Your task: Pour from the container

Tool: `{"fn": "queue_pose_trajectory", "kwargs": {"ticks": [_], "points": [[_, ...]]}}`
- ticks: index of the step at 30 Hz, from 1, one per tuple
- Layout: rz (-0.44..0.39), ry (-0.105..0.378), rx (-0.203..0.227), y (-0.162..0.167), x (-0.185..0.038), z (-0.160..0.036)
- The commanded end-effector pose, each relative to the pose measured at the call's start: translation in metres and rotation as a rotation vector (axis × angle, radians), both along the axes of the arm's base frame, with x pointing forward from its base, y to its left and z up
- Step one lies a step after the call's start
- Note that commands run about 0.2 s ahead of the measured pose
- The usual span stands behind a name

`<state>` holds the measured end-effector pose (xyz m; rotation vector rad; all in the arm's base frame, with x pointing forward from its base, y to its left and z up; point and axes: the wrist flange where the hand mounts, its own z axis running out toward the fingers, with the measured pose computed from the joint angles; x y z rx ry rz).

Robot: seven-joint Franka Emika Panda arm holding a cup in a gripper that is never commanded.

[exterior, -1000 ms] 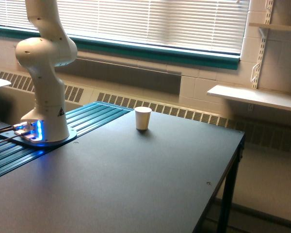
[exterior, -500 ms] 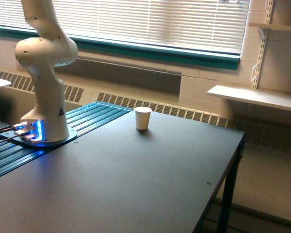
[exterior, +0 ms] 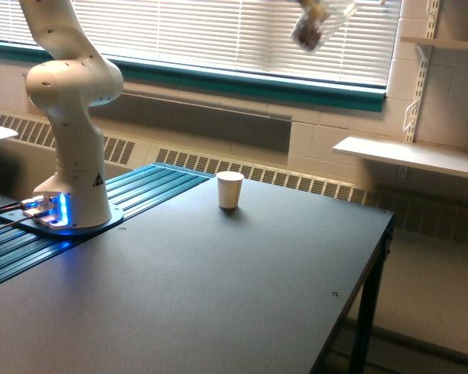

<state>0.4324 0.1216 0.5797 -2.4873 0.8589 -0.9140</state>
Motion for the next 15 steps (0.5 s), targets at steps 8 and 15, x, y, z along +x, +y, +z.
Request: {"fn": "queue_pose_trajectory", "kwargs": {"ticks": [8, 15], "points": [[0.268, 0.319, -0.009, 0.093, -0.1, -0.112], [0.36, 0.445, -0.02, 0.11, -0.141, -0.149]]}}
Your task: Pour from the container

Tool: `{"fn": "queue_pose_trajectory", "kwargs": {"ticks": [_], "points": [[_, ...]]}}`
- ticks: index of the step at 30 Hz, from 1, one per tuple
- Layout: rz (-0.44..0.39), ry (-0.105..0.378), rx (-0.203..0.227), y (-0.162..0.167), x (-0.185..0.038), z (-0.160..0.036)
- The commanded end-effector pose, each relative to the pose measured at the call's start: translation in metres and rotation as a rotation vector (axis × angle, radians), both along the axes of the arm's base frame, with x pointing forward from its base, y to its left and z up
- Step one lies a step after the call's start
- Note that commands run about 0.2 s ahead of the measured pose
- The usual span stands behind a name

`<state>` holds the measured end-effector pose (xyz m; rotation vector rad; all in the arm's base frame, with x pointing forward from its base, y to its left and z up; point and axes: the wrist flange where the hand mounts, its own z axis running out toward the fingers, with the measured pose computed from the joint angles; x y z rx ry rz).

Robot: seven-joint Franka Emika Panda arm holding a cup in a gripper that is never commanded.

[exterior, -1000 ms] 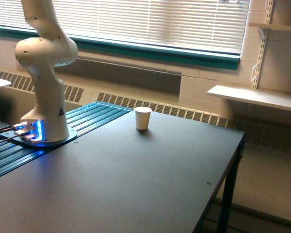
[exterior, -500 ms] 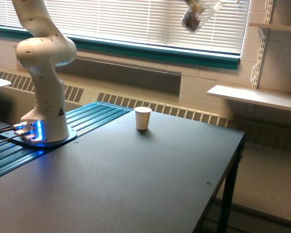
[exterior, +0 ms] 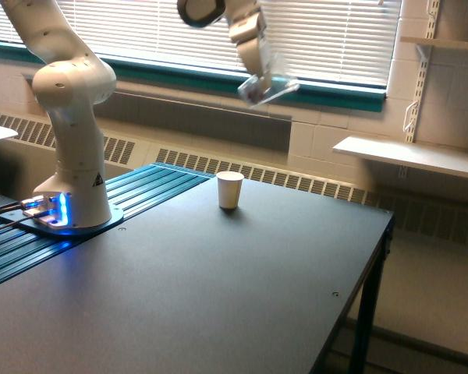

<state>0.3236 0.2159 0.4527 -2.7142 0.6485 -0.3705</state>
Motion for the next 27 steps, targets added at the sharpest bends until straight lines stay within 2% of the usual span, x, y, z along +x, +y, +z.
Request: {"fn": "queue_pose_trajectory", "kwargs": {"ticks": [1, 3, 9, 15, 17, 21, 24, 27], "points": [[0.133, 0.087, -0.025, 0.018, -0.037, -0.027], [0.151, 0.112, -0.019, 0.022, -0.045, -0.034], [0.219, 0.168, -0.054, 0.035, -0.069, -0.055], [0.268, 0.243, -0.066, 0.043, -0.086, -0.077], [0.269, 0.269, -0.053, 0.043, -0.089, -0.084], [0.308, 0.286, -0.099, 0.049, -0.096, -0.098], [0.302, 0.314, -0.102, 0.048, -0.096, -0.107], [0.298, 0.321, -0.099, 0.048, -0.093, -0.111]]}}
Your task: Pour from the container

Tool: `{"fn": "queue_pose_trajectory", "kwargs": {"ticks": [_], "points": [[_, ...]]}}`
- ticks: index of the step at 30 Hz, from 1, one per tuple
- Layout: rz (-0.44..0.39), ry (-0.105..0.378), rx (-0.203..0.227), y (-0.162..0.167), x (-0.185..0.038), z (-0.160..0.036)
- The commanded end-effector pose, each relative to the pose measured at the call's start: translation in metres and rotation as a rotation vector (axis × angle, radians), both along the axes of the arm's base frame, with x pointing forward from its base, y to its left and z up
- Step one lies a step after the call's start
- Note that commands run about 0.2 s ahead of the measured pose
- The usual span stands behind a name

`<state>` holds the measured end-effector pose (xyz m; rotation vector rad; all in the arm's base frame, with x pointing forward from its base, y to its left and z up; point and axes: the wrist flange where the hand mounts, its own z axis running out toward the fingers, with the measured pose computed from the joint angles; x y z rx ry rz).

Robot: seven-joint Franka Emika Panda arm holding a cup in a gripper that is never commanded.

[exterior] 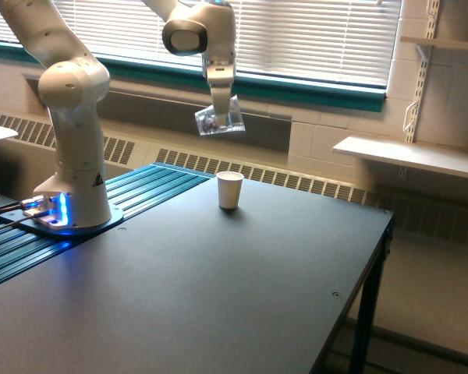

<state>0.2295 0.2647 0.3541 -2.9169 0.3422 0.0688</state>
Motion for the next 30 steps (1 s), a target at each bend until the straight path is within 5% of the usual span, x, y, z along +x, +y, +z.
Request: {"fn": "queue_pose_trajectory", "kwargs": {"ticks": [1, 16, 30], "points": [[0.026, 0.045, -0.022, -0.003, 0.001, -0.017], [-0.029, 0.188, -0.092, -0.018, 0.007, -0.057], [-0.051, 0.247, -0.121, -0.013, 0.014, -0.068]]}}
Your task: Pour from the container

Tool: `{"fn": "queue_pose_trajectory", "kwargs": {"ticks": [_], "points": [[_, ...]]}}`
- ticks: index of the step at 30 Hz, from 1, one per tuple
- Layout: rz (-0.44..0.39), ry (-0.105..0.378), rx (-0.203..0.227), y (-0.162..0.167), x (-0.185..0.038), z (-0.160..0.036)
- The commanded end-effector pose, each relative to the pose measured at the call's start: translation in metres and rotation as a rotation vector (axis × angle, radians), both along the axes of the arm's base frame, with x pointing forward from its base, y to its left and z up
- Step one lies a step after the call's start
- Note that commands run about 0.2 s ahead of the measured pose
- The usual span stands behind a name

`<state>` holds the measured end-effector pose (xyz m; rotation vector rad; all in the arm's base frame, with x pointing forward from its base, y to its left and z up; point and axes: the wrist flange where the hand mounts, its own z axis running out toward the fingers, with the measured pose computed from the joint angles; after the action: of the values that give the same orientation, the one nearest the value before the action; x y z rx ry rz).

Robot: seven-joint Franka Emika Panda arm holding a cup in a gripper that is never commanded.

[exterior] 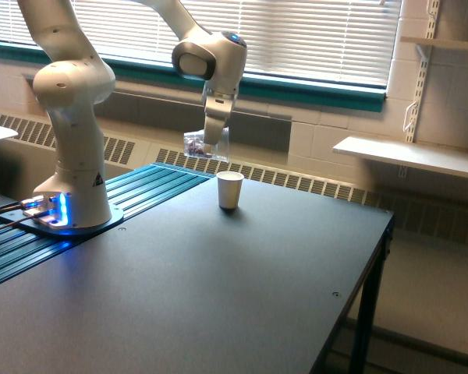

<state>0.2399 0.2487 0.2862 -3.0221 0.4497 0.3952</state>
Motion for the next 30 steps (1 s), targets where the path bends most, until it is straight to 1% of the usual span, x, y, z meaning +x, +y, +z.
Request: {"fn": "queue_pose_trajectory", "kwargs": {"ticks": [1, 4, 8, 11, 15, 28, 30], "points": [[-0.017, 0.018, -0.008, 0.003, 0.004, -0.001], [-0.025, 0.028, -0.021, 0.003, 0.004, -0.003], [-0.026, 0.043, -0.016, 0.005, 0.002, -0.005], [-0.026, 0.044, -0.015, 0.005, 0.003, -0.006], [-0.017, 0.058, -0.019, 0.009, -0.002, -0.009], [-0.014, 0.073, -0.033, 0.013, -0.009, -0.016], [-0.017, 0.079, -0.03, 0.013, -0.01, -0.017]]}}
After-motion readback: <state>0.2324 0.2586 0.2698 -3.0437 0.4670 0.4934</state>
